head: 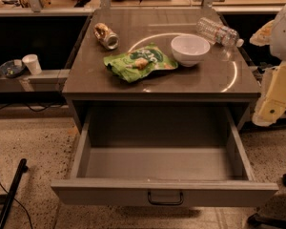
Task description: Close top drawer
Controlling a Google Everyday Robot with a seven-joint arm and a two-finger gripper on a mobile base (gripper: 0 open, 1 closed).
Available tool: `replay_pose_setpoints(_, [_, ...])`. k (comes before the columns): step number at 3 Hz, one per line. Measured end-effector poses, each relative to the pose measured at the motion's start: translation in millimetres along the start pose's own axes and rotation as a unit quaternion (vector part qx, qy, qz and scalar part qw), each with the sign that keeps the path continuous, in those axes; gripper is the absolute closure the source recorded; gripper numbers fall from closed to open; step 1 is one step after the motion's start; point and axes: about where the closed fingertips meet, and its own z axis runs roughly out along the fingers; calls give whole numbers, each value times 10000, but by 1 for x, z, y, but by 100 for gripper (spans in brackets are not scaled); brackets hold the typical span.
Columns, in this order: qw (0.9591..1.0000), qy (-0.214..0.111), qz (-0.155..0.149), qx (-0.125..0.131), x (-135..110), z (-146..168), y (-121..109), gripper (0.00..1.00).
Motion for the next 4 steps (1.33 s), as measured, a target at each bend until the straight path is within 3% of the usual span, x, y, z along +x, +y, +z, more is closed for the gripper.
replay_pose_setpoints(2, [10000,-41,12,-77,1,6,-1,0])
replay_pose_setpoints(3, [9988,-195,-186,-410,2,50,12,0])
replay_pose_setpoints(4, [9950,-344,-508,-784,5,105,48,0])
